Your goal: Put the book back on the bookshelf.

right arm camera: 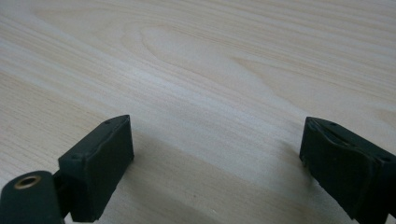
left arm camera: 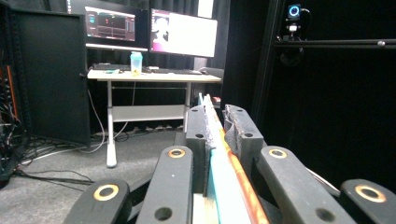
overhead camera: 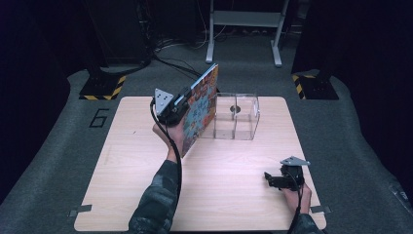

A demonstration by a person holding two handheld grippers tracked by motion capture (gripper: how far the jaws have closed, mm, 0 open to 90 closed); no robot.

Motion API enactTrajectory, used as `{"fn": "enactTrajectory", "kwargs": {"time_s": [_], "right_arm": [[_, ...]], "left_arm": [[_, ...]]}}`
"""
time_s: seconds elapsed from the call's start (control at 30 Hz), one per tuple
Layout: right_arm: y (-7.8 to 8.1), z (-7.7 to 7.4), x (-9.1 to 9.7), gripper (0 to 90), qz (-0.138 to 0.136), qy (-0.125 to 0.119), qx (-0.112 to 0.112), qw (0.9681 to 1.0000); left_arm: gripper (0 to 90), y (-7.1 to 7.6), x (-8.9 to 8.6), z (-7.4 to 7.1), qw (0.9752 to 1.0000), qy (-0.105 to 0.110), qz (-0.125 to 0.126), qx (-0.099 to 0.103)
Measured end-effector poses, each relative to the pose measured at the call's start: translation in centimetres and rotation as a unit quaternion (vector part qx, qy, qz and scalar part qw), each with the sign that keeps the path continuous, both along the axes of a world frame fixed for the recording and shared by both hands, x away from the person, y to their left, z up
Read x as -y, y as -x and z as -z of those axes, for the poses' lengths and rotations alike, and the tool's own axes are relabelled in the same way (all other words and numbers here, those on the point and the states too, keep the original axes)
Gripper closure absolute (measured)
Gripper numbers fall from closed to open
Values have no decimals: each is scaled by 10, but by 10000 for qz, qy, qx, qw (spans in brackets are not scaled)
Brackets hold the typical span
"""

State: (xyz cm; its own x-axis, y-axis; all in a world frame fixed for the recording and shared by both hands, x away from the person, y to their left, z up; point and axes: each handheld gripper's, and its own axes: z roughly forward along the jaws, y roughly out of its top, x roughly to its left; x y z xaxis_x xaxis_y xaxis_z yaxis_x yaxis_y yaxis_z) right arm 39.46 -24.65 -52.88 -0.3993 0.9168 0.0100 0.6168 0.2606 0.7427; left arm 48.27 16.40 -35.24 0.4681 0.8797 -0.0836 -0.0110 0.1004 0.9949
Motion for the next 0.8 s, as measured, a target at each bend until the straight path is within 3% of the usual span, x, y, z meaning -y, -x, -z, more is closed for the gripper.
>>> {"fn": "enactTrajectory", "kwargs": {"time_s": [0.3, 0.37, 0.63, 0.8], "right_arm": [[1, 0, 0, 94, -6, 1, 2, 10000], [1, 0, 0, 95, -24, 3, -17, 10000], [1, 0, 0, 97, -24, -1, -17, 10000], [1, 0, 0, 98, -22, 1, -16, 10000]], "left_arm": [[799, 1, -5, 2, 9999, -32, 113, -87], [799, 1, -5, 3, 9998, 58, 119, -147], [796, -1, -12, 8, 9987, 73, 131, -481], [790, -1, -11, 7, 9986, 76, 99, -514]]}}
